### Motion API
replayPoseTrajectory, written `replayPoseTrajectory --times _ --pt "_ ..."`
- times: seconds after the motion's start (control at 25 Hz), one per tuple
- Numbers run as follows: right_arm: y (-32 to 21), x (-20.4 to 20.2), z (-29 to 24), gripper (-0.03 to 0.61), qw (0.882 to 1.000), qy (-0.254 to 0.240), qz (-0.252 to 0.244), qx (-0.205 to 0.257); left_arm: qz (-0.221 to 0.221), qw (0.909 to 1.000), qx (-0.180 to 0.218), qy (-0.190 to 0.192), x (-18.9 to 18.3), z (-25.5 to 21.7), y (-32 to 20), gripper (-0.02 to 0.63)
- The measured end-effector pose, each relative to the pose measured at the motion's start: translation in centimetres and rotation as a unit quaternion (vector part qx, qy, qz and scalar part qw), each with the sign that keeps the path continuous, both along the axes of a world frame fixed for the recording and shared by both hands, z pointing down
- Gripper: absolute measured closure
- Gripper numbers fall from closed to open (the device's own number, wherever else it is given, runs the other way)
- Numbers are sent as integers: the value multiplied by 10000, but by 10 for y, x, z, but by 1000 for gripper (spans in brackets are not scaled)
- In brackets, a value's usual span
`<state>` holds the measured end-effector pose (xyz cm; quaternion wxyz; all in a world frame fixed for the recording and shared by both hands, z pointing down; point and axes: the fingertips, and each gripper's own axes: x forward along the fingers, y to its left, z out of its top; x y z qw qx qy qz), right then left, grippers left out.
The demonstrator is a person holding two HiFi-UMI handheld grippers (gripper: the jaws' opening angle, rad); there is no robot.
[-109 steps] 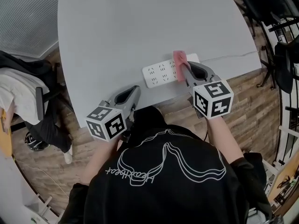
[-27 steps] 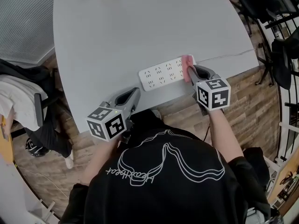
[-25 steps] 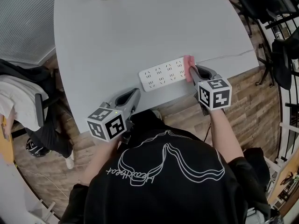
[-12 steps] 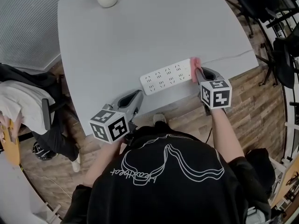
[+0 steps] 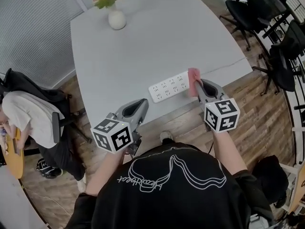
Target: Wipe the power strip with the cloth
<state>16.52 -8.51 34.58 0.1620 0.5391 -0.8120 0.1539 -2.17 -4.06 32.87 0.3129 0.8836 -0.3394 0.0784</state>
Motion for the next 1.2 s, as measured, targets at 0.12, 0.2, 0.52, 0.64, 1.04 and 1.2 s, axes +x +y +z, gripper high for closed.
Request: replayPoseTrajectory --times 0.12,0.2,0.52,0.64,1.04,1.2 --pt "35 -34 -44 543 9973 -365 -427 467 120 9993 345 50 -7 -31 20 600" --pt "58 -54 -67 545 9943 -523 -589 719 203 9982 560 91 -14 -50 35 600" --pt "135 -112 -118 549 9819 -1168 -1070 1041 400 9933 1052 272 -38 -101 91 600" --pt "147 -119 -127 549 9814 -1054 -1111 1161 459 9916 1164 341 -41 -110 101 598" --pt "177 -136 -135 549 9793 -1133 -1094 1271 560 9884 1349 417 -54 -118 132 600" --pt "183 -136 -135 549 9790 -1165 -1107 1258 618 9878 1368 422 -52 -117 140 600"
